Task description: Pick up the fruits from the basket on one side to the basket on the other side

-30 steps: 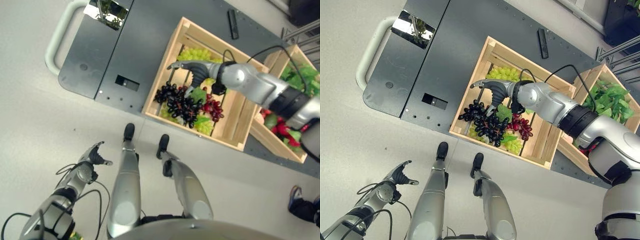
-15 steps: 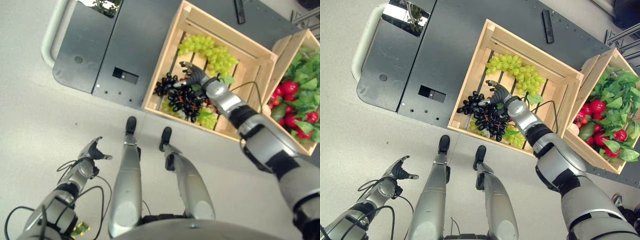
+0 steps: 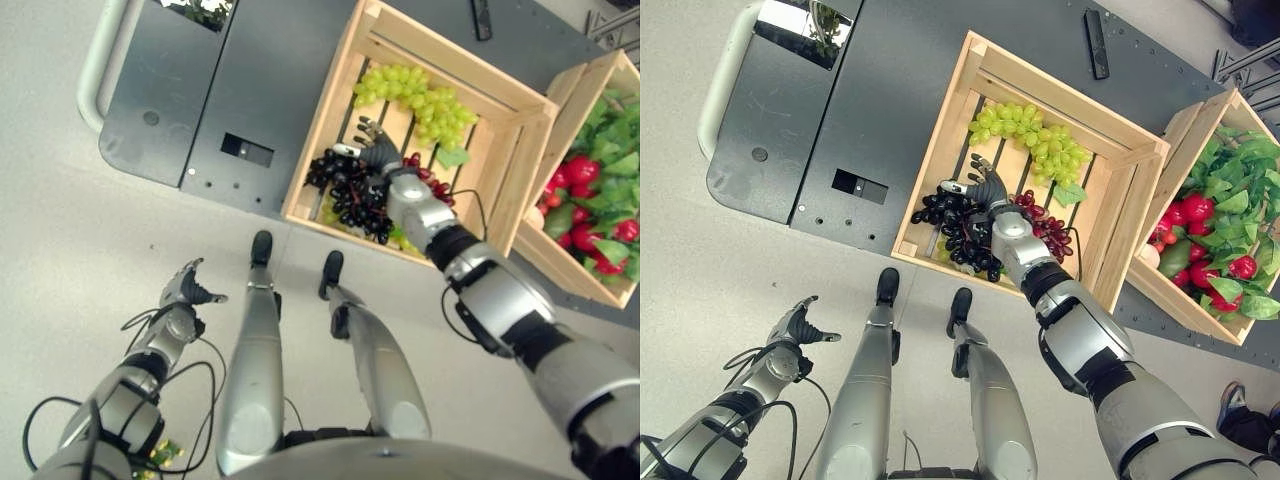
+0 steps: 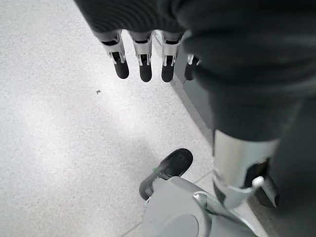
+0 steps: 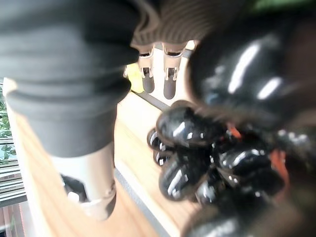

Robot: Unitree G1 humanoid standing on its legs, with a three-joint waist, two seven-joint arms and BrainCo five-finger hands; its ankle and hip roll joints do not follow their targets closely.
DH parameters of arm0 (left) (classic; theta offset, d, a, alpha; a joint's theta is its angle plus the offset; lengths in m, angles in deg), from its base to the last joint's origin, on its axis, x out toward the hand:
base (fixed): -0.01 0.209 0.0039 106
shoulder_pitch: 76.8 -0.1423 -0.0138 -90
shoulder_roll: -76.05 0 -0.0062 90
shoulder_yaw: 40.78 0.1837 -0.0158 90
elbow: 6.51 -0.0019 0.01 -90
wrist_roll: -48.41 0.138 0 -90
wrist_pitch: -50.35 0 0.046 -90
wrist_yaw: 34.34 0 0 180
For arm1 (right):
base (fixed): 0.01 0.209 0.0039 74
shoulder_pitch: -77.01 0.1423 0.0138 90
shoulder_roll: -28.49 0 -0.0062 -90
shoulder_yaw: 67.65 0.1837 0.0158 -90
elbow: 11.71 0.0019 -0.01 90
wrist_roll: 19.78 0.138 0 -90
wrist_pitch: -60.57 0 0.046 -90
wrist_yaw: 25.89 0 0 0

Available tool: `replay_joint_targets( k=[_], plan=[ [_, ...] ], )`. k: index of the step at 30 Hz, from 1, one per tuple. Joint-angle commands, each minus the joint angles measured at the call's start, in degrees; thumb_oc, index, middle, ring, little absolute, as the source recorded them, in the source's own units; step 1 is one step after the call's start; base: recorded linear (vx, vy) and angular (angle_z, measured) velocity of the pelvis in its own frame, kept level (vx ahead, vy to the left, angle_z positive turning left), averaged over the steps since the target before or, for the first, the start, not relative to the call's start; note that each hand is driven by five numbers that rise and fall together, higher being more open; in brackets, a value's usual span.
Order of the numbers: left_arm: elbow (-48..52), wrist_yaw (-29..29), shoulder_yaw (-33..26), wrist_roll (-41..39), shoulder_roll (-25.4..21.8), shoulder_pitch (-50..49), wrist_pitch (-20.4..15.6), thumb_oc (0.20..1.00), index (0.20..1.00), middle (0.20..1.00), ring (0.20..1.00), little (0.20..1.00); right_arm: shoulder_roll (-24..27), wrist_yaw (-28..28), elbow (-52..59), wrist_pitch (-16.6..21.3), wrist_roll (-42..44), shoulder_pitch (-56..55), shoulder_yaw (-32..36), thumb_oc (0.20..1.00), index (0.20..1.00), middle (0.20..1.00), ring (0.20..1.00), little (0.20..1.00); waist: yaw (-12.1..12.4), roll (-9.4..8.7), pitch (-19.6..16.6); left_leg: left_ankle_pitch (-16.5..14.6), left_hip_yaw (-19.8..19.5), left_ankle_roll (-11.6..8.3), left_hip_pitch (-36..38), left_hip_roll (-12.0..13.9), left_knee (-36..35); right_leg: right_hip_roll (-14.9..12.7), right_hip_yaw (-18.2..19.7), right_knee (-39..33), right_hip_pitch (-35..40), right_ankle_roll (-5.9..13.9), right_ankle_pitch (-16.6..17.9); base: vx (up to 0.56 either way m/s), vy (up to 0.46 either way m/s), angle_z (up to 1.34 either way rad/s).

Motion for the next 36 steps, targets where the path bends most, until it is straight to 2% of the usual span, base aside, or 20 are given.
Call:
replay_joint_targets(
  k=[1,5,7,11,13,14,15,20,25,36],
  plan=[
    [-0.9,-1.7,-0.9,-0.7,1.6,-0.9,0.6,1.0,1.0,1.0,1.0,1.0,1.0,-0.5,2.7,1.3,2.6,-2.1,0.4,1.0,1.0,1.0,1.0,1.0,0.3,1.14,2.3,-3.3,1.0,1.93,-0.3,-2.8,4.1,-1.7,-0.3,1.0,-1.8,3.5,4.7,0.0,0.0,0.0],
    [-2.9,-4.5,0.0,3.5,2.8,-1.5,3.3,1.0,1.0,1.0,1.0,1.0,0.8,-1.6,3.7,1.3,1.0,-3.0,-0.6,1.0,1.0,1.0,1.0,1.0,0.3,0.89,2.3,-3.5,1.0,1.98,-0.9,-2.8,4.6,-1.7,-0.3,1.3,-2.3,3.47,4.7,0.0,0.0,0.0],
    [-5.2,-7.3,1.1,9.0,5.0,-3.7,6.4,1.0,1.0,1.0,1.0,1.0,0.9,-2.9,5.4,1.3,0.1,-3.8,-1.2,1.0,1.0,1.0,1.0,1.0,0.2,0.28,2.3,-3.7,0.9,2.08,-1.4,-2.6,5.0,-1.5,-0.1,1.3,-2.7,3.45,4.9,0.0,0.0,0.0],
    [-6.6,-8.3,1.9,12.0,7.1,-6.3,7.8,1.0,1.0,1.0,1.0,1.0,1.8,-3.4,7.2,1.2,-1.6,-4.2,-2.6,1.0,1.0,1.0,1.0,1.0,0.1,-0.47,2.3,-3.9,1.0,2.14,-1.8,-2.6,5.5,-1.4,-0.1,1.3,-2.9,3.52,5.0,0.0,0.0,0.0],
    [-7.3,-8.6,1.2,10.6,8.8,-7.4,7.9,1.0,1.0,1.0,1.0,1.0,2.6,-3.8,8.1,1.1,-3.1,-4.0,-3.6,1.0,1.0,1.0,1.0,1.0,-0.1,-0.85,2.3,-3.8,1.0,2.16,-1.9,-2.5,5.4,-1.3,0.0,1.1,-3.0,3.52,5.1,0.0,0.0,0.0],
    [-8.4,-8.3,-0.7,5.6,11.1,-7.8,7.5,1.0,1.0,1.0,1.0,1.0,3.4,-4.1,8.3,0.6,-3.7,-3.9,-3.8,1.0,1.0,1.0,1.0,1.0,-0.3,-1.21,2.3,-3.6,0.9,2.14,-2.0,-2.5,5.3,-1.3,-0.1,1.1,-3.1,3.42,5.3,0.0,0.0,0.0],
    [-9.1,-7.9,-0.9,5.5,11.4,-8.1,7.8,1.0,1.0,1.0,1.0,1.0,3.7,-3.8,8.6,0.6,-3.9,-3.7,-4.1,1.0,1.0,1.0,1.0,1.0,-0.4,-1.31,2.3,-3.5,0.9,2.11,-1.9,-2.5,5.2,-1.3,-0.1,1.1,-3.1,3.41,5.3,0.0,0.0,0.0],
    [-10.4,-8.7,-1.2,5.7,11.6,-6.0,8.8,1.0,1.0,1.0,1.0,1.0,5.4,-4.2,10.2,1.0,-5.7,-1.9,-5.6,1.0,1.0,1.0,1.0,1.0,-0.8,-2.36,2.3,-3.5,0.9,2.01,-1.5,-2.4,5.3,-1.3,-0.1,1.2,-2.8,3.38,5.4,0.0,-0.003,0.02],
    [-11.2,-8.0,-3.5,1.8,12.0,-5.5,8.5,1.0,1.0,1.0,1.0,1.0,6.1,-4.0,10.9,0.7,-6.3,-1.0,-5.9,1.0,1.0,1.0,1.0,1.0,-1.0,-2.83,2.3,-3.5,1.0,2.01,-1.4,-2.3,5.2,-1.3,0.0,1.0,-2.7,3.41,5.6,0.0,0.0,0.0],
    [-8.9,-7.8,-6.6,-7.7,10.2,-2.1,5.3,1.0,1.0,1.0,1.0,1.0,7.7,-2.8,5.7,-2.0,-13.0,4.9,-8.9,1.0,1.0,1.0,1.0,1.0,-1.3,-3.1,2.3,-3.3,1.0,1.86,-2.5,-2.4,5.2,-1.1,0.1,0.8,-3.9,3.33,6.0,0.0,0.001,-0.01]
  ],
)
